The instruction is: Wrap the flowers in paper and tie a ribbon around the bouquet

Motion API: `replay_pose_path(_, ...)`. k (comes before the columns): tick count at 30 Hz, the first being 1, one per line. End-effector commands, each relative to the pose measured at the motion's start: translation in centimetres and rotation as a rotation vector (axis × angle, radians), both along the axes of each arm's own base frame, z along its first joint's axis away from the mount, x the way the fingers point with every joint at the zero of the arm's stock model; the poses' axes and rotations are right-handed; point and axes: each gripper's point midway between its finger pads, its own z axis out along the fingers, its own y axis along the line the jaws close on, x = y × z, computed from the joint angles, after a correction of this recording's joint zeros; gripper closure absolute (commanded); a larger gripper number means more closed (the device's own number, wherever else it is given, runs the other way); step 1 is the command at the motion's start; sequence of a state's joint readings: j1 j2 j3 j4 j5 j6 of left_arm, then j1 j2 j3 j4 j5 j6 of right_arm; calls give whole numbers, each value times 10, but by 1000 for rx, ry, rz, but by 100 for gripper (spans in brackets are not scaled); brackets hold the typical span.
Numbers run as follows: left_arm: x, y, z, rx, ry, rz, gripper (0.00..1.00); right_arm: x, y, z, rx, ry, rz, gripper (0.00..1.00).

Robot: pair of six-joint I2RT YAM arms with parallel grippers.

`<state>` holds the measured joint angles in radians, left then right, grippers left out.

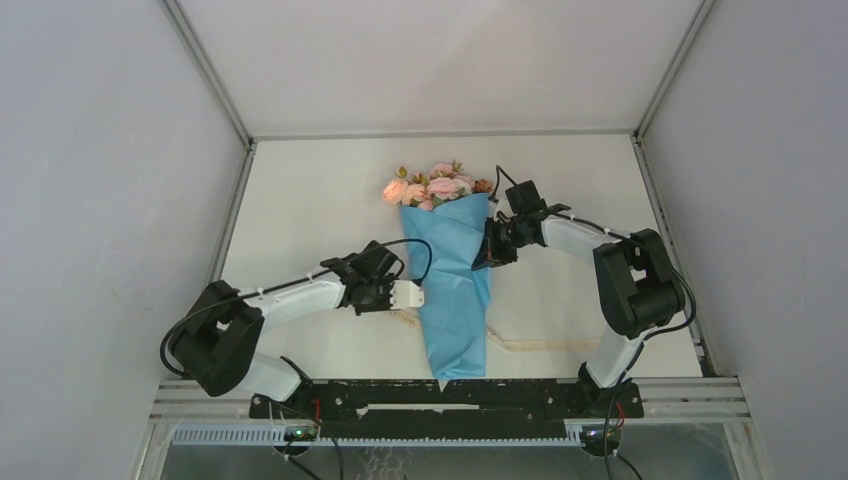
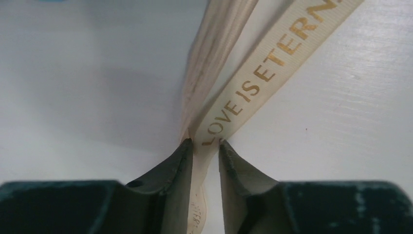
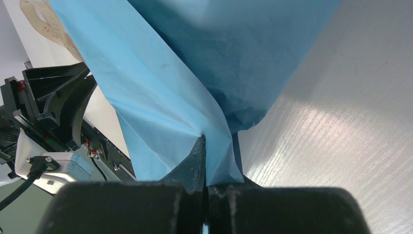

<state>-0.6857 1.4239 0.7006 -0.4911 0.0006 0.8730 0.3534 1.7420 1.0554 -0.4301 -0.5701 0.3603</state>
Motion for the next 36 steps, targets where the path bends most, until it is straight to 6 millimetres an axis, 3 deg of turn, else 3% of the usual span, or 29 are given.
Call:
replay_pose_path(1,-17,3,-13,16,101,-22,74,1,1,4,17,-21,25,100)
replay_pose_path(5,-20,3,-8,4,111,-21,98,0,0,3,12,-21,26,100)
replay_pose_path(10,-27,3,7,-30,115,-16,100,0,-1,3,9,-20,27,100)
replay_pose_path(14,-26,-9,45,-164,106,38,100,0,-1,1,9,-16,26,100)
replay_pose_path(18,-23,-22,109,-344,85,102,100,0,-1,-3,5,-10,29,100)
replay_pose_path(22,-6,-22,179,-504,65,257,100,-1,1,-7,4,0,28,100)
replay_pose_path(24,6,-18,223,-610,19,341,100,-2,3,-8,3,5,34,100)
replay_pose_path(26,13,-19,286,-762,-39,380,100,-3,6,-9,4,6,39,100)
replay_pose_path(30,11,-27,372,-990,-102,392,100,-5,13,-11,9,9,46,100)
replay_pose_path(33,16,-53,385,-1129,-14,356,100,-7,19,-12,14,13,52,100)
replay_pose_path(36,44,-79,338,-1143,101,426,100,-9,27,-10,29,13,61,100)
